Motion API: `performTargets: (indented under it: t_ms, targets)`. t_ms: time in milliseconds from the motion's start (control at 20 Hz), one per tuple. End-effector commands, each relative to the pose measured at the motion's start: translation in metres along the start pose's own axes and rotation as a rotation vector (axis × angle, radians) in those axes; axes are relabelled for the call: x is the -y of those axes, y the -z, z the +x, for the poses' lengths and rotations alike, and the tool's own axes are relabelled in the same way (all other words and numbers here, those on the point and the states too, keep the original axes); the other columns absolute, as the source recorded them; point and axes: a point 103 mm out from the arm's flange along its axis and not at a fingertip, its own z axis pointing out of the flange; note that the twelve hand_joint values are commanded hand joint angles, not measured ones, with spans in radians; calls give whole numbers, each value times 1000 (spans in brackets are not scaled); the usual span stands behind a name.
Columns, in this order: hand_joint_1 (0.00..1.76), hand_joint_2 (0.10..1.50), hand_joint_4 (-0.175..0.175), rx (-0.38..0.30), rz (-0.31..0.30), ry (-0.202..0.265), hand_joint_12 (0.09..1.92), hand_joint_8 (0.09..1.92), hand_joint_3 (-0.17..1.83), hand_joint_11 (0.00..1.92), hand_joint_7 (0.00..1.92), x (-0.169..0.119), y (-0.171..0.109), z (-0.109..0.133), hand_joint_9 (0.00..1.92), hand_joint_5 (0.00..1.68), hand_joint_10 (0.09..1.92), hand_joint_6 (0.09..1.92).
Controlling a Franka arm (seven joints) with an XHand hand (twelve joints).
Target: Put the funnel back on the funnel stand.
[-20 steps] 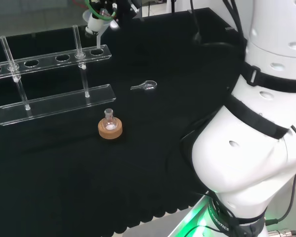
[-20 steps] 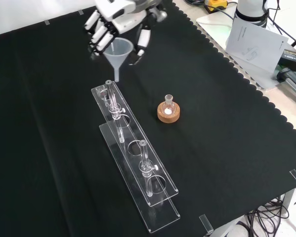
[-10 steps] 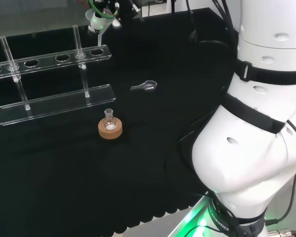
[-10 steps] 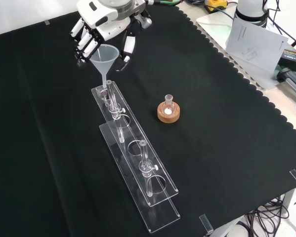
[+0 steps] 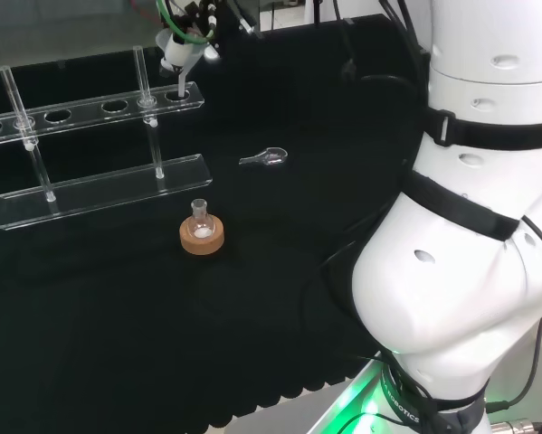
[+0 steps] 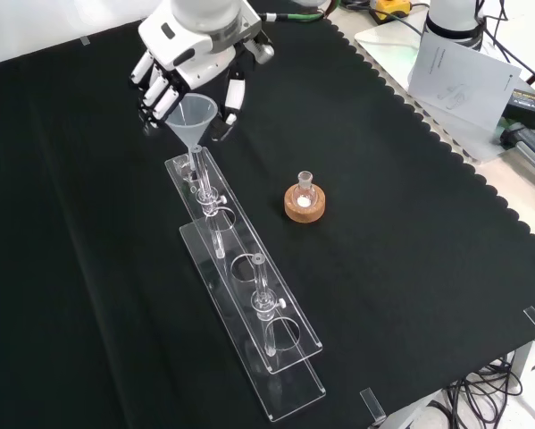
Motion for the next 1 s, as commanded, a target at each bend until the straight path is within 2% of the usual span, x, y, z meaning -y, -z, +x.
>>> performTargets:
  t_ms: [50, 400, 750, 1000]
  targets:
    - [698, 818, -16, 11, 14, 8, 1273, 660, 429, 624, 691, -3, -7, 9, 1114, 591, 438, 227]
    - [695, 796, -23, -5, 47, 16, 1270, 655, 421, 618, 668, -7, -25, 21, 1096, 541, 433, 212]
    - [625, 692, -24, -60, 38, 27, 1328, 684, 388, 524, 249, -3, -28, 24, 610, 383, 560, 87]
    - [492, 643, -20, -75, 13, 17, 1360, 672, 304, 464, 157, 11, -21, 23, 484, 326, 625, 87]
